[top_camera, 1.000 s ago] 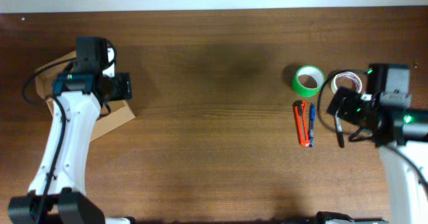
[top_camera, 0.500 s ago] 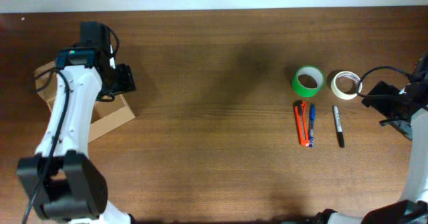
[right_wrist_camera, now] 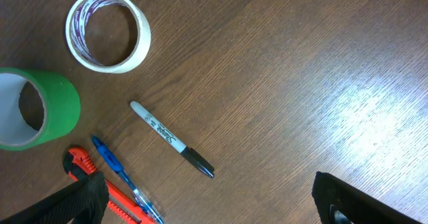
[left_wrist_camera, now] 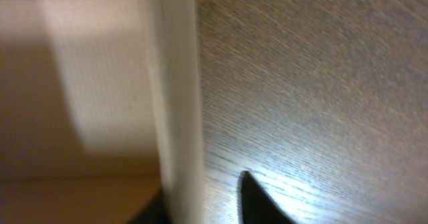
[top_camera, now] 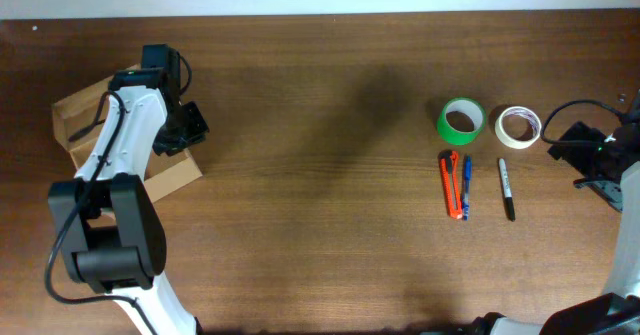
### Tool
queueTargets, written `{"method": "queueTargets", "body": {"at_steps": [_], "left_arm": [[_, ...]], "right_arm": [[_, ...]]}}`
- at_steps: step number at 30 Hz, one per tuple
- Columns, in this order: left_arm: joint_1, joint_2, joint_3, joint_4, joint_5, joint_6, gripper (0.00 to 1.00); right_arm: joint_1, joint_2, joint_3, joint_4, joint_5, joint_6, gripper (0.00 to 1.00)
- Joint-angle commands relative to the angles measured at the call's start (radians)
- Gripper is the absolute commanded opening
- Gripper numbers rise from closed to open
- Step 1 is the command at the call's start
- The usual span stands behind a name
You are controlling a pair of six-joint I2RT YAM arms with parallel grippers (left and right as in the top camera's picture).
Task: Pack container
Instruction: 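Push the cardboard box with the left gripper toward the table center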
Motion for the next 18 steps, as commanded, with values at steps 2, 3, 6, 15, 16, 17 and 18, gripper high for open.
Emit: {"method": "queueTargets", "body": {"at_steps": [2, 3, 6, 15, 16, 17, 18], "left_arm": [[0.011, 0.016, 0.014, 0.011, 0.029, -0.031, 0.02], [0.01, 0.016, 0.021, 0.008, 0.029, -0.03, 0.02], [0.002, 0.016, 0.064, -0.024, 0.029, -0.03, 0.02], [-0.134, 0.016, 0.428, -0.23, -0.078, 0.035, 0.02], [-0.161, 0.016, 0.469, -0.244, -0.078, 0.035, 0.02], [-0.181, 0.016, 0.496, -0.253, -0.077, 0.034, 0.01], [-0.202, 0.016, 0.519, -0.261, -0.074, 0.034, 0.02]], "right_arm": [[-0.006, 0.0, 0.024, 0.003, -0.006, 0.005, 0.99], [-0.006, 0.0, 0.024, 0.004, -0.006, 0.005, 0.99], [-0.006, 0.0, 0.024, 0.01, 0.001, 0.005, 0.99], [-0.057, 0.0, 0.05, 0.034, 0.063, 0.012, 0.99], [-0.074, 0.001, 0.064, 0.032, 0.063, 0.012, 0.99], [-0.09, 0.002, 0.081, 0.029, 0.063, 0.012, 0.99], [-0.105, 0.005, 0.1, 0.024, 0.06, 0.012, 0.99]]}}
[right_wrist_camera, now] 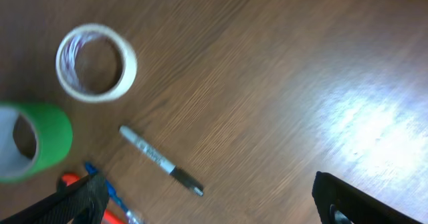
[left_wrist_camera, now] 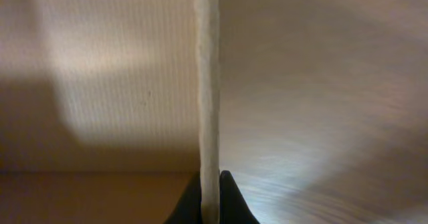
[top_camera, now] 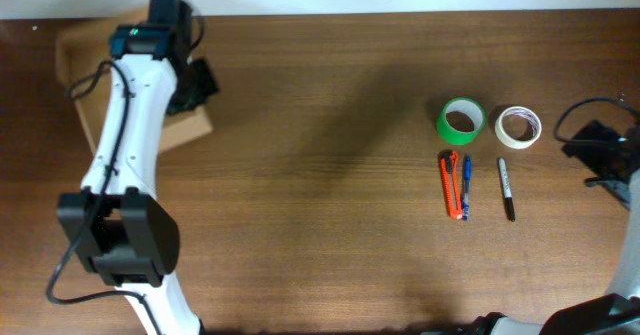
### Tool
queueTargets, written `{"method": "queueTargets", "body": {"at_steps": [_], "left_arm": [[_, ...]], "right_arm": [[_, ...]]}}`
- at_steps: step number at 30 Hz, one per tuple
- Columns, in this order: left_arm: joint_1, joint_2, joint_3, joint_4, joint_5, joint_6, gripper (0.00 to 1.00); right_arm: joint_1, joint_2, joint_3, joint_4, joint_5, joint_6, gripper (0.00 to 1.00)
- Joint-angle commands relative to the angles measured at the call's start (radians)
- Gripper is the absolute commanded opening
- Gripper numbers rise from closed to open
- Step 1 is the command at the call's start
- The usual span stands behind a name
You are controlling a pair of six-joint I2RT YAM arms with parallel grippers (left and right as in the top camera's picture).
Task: Pack container
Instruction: 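Push the cardboard box with the left gripper toward the table center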
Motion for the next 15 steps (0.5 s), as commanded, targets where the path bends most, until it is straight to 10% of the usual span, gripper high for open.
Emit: {"method": "queueTargets", "body": {"at_steps": [1, 15], "left_arm": [[-0.079, -0.004, 0.087, -0.03, -0.029, 0.015, 0.02], [-0.555, 0.051, 0.108, -0.028, -0.029, -0.2, 0.02]], "right_arm": [[-0.057, 0.006, 0.088, -0.009, 0.022, 0.008, 0.99], [-0.125, 0.081, 0.214, -0.112, -0.015, 0.04, 0.99]]}}
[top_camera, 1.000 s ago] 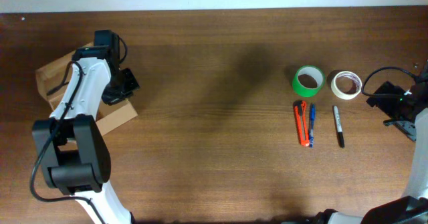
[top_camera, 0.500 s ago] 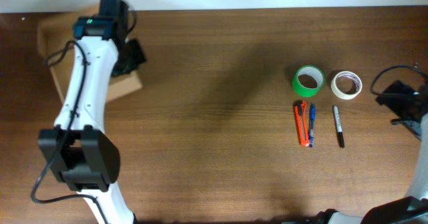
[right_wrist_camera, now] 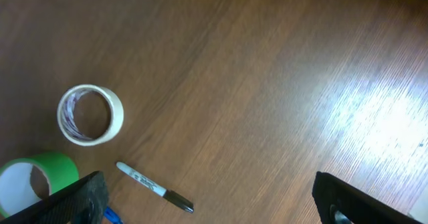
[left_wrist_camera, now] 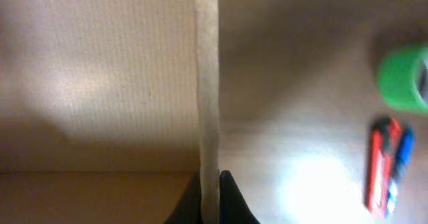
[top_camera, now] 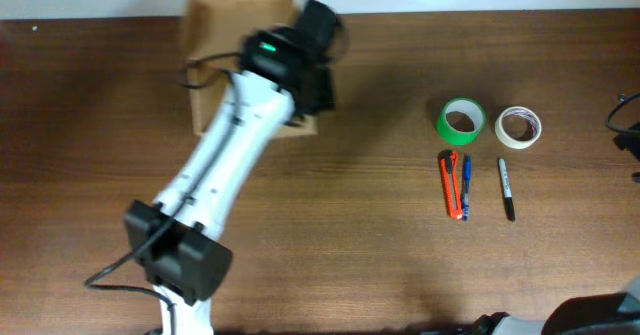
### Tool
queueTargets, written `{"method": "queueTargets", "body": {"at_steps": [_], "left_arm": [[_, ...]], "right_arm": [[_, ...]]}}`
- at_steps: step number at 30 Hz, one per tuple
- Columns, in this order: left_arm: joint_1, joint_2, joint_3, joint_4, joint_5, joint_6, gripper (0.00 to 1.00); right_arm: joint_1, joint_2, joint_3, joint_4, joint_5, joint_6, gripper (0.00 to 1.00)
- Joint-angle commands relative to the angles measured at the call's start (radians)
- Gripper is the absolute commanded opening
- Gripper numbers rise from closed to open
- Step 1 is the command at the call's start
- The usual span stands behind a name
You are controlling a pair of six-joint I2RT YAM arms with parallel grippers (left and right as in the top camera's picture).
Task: Pack container
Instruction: 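Push the cardboard box with the left gripper toward the table center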
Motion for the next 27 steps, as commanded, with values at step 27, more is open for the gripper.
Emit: {"method": "queueTargets", "body": {"at_steps": [27], "left_arm": [[-0.249, 0.393, 0.166, 0.086, 0.045, -0.114, 0.02]], "right_arm": [[0.011, 0.036, 0.014, -0.008, -0.102, 0.02, 0.99]]}}
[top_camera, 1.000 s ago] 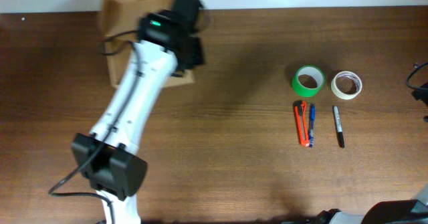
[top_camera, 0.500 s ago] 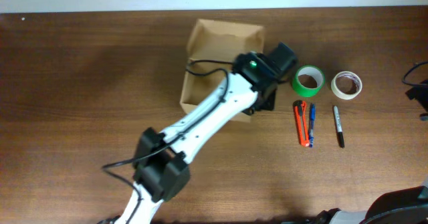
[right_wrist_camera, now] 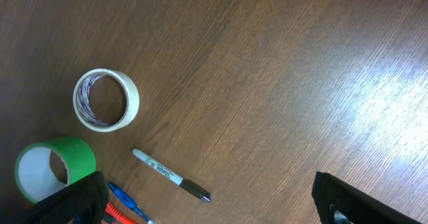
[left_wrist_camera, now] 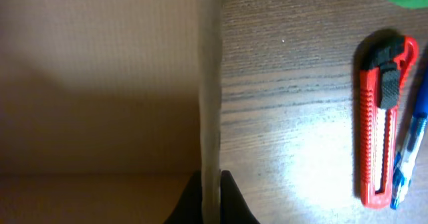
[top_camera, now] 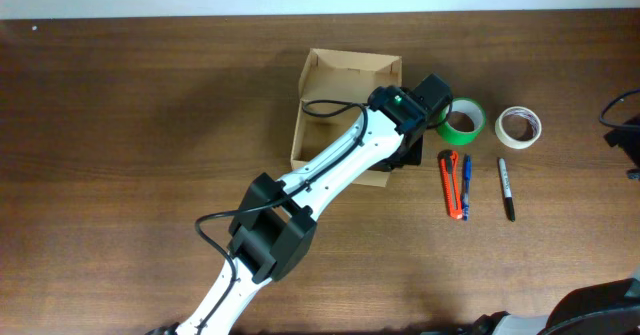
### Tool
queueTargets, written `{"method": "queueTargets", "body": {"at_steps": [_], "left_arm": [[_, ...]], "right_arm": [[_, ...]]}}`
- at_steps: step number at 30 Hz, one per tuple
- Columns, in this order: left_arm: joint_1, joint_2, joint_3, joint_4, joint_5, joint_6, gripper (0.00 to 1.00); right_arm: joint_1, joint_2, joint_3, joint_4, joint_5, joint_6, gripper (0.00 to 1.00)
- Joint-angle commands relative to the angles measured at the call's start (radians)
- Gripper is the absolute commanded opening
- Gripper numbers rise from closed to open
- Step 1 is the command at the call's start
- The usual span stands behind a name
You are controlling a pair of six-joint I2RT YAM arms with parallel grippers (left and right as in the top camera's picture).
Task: Pack container
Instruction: 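Push the cardboard box with the left gripper toward the table center, then withdraw the left arm and grasp the green tape roll with the right gripper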
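An open cardboard box (top_camera: 345, 115) sits right of the table's middle, nothing visible inside. My left gripper (top_camera: 405, 157) is shut on the box's right wall (left_wrist_camera: 210, 83), one finger on each side, as the left wrist view shows (left_wrist_camera: 211, 200). Just right of the box lie a green tape roll (top_camera: 460, 121), a white tape roll (top_camera: 519, 126), a red utility knife (top_camera: 451, 183), a blue pen (top_camera: 466, 185) and a black marker (top_camera: 507, 188). My right gripper (right_wrist_camera: 214, 207) hangs open high above the marker (right_wrist_camera: 170, 175), holding nothing.
The left arm (top_camera: 330, 170) stretches diagonally from the front left across the table to the box. The table's back edge meets a white wall. The right arm barely shows at the right edge (top_camera: 628, 140).
The box, held by my left gripper, has moved right and toward the front, from the back edge to beside the green tape. The right wrist view has shifted slightly.
The box stood at the far left with my left gripper at its wall. Then the gripper was shut on the wall and the box was at the back left, then back centre, now beside the items. My right arm drew back to the right edge.
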Motion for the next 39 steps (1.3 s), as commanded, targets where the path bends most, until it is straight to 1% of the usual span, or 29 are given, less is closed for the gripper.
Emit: {"method": "queueTargets", "body": {"at_steps": [1, 2, 4, 5, 6, 7, 9, 13, 14, 19, 22, 24, 27, 31, 33, 35, 37, 39], "left_arm": [[0.005, 0.021, 0.027, 0.01, -0.013, -0.028, 0.09], [0.005, 0.022, 0.027, 0.01, -0.024, -0.027, 0.31], [0.005, 0.021, 0.041, 0.007, -0.039, -0.01, 0.64], [0.005, 0.022, 0.058, 0.004, -0.05, 0.01, 0.75], [0.005, 0.021, 0.078, 0.0, -0.07, 0.027, 0.81], [0.005, 0.021, 0.102, -0.01, -0.093, 0.04, 0.84], [0.002, 0.021, 0.168, -0.045, -0.147, 0.063, 0.87], [0.005, 0.021, 0.34, -0.143, -0.211, 0.124, 0.87], [0.009, 0.021, 0.384, -0.169, -0.23, 0.137, 0.92], [0.044, 0.021, 0.637, -0.288, -0.402, 0.245, 0.92], [0.1, 0.018, 0.762, -0.347, -0.448, 0.277, 0.91], [0.16, 0.003, 0.798, -0.358, -0.448, 0.312, 0.92], [0.287, -0.039, 0.799, -0.36, -0.449, 0.334, 0.92], [0.48, -0.067, 0.799, -0.405, -0.448, 0.356, 0.92], [0.585, -0.066, 0.799, -0.45, -0.439, 0.356, 0.91], [0.678, -0.059, 0.792, -0.473, -0.386, 0.369, 0.92], [0.76, -0.059, 0.774, -0.473, -0.304, 0.382, 0.92], [0.831, -0.058, 0.744, -0.473, -0.269, 0.381, 0.92]], "right_arm": [[0.016, 0.002, 0.014, -0.002, -0.015, 0.012, 0.99], [0.023, 0.002, 0.014, -0.002, -0.015, 0.012, 0.99], [0.035, 0.002, 0.014, -0.002, -0.011, 0.012, 0.99], [0.041, 0.002, 0.014, -0.002, -0.007, 0.011, 0.99], [0.046, 0.002, 0.014, -0.001, -0.004, 0.009, 0.99], [0.051, 0.002, 0.014, -0.001, 0.002, 0.008, 0.99], [0.061, 0.002, 0.014, -0.001, 0.012, 0.008, 0.99], [0.072, 0.002, 0.014, -0.001, 0.011, 0.003, 0.99], [0.074, 0.002, 0.014, -0.001, 0.011, 0.001, 0.99], [0.105, 0.002, 0.014, -0.002, 0.006, -0.022, 0.99], [0.164, 0.002, 0.014, -0.006, 0.007, -0.058, 0.99], [0.224, 0.002, 0.014, -0.008, 0.007, -0.084, 0.99], [0.32, 0.002, 0.014, -0.01, 0.014, -0.105, 0.99], [0.45, 0.003, 0.014, -0.009, 0.086, -0.1, 0.99], [0.5, 0.014, 0.014, -0.005, 0.102, -0.089, 0.99], [0.536, 0.036, 0.014, -0.001, 0.117, -0.05, 0.99], [0.552, 0.066, 0.014, 0.011, 0.116, -0.047, 0.99], [0.552, 0.11, 0.015, 0.015, 0.116, -0.027, 0.99]]}}
